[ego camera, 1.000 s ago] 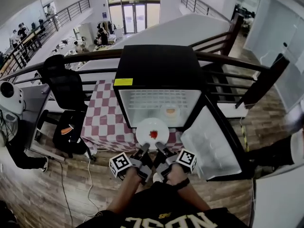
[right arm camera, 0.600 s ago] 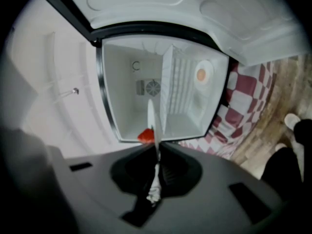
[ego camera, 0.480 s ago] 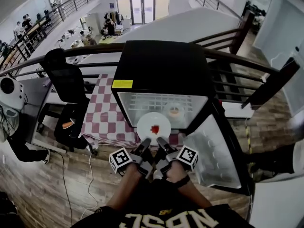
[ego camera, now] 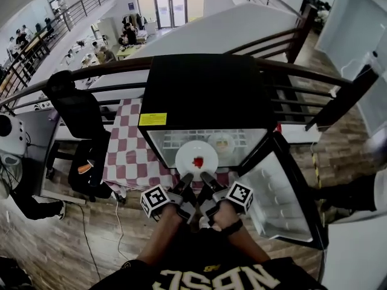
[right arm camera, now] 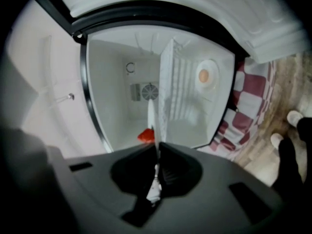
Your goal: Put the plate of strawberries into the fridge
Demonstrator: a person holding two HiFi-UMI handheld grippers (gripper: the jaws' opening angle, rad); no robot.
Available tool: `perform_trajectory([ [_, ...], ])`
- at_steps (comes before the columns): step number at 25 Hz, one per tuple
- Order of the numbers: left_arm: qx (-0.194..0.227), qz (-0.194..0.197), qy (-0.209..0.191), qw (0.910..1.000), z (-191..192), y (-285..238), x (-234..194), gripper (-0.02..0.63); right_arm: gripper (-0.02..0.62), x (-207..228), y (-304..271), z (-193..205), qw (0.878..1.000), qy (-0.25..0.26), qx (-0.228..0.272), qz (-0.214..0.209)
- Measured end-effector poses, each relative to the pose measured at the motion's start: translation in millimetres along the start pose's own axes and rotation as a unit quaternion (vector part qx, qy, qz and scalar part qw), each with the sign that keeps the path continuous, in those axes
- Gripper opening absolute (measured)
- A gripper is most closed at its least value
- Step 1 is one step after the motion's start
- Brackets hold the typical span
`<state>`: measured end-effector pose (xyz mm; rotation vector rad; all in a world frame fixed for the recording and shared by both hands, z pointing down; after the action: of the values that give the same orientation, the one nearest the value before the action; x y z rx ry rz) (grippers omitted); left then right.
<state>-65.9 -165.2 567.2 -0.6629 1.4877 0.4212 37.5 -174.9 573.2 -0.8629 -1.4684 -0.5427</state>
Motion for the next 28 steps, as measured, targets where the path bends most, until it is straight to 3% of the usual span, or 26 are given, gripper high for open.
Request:
perform_trajectory([
  [13, -0.03, -0.012, 0.027, 0.9991, -40, -37, -15, 0.034, 0.034, 10, -38, -34, 0.999, -0.003, 0.033, 0.009],
  [28, -0.031, -0.026, 0.025, 0.9989, -76, -63, -25, 0.034, 0.034, 13, -71, -59, 0.998, -0.011, 0.052, 0.029],
])
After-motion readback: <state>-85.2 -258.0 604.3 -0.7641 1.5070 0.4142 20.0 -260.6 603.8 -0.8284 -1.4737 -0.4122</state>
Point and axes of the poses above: the fingertips, and each gripper's own axes: y backward along the fingers, x to its right, z out of its underside, the point moved 4 cm from there along y, backward along the fingers, and after that the axes turned 8 degrees about -x, right-handed, at the moved point
